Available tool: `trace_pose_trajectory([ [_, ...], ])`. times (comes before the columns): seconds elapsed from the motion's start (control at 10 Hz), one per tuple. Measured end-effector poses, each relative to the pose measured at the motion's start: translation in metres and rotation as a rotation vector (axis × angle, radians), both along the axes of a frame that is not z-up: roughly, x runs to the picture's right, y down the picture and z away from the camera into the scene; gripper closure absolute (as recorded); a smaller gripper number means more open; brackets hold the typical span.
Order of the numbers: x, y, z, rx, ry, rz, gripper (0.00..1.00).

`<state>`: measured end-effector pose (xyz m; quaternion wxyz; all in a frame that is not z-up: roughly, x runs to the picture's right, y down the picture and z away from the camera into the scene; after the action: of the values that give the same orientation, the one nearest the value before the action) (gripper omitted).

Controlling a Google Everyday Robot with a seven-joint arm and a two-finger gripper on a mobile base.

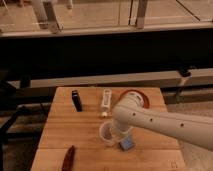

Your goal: Pick up the ceramic cup

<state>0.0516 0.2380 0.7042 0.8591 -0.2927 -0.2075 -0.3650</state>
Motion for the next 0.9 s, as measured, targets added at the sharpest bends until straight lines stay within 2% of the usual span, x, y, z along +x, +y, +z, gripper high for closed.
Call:
trace_pose_trajectory([
  [0.9,-0.004,-0.011,-0.002,0.003,-0.006,-0.005,0.99],
])
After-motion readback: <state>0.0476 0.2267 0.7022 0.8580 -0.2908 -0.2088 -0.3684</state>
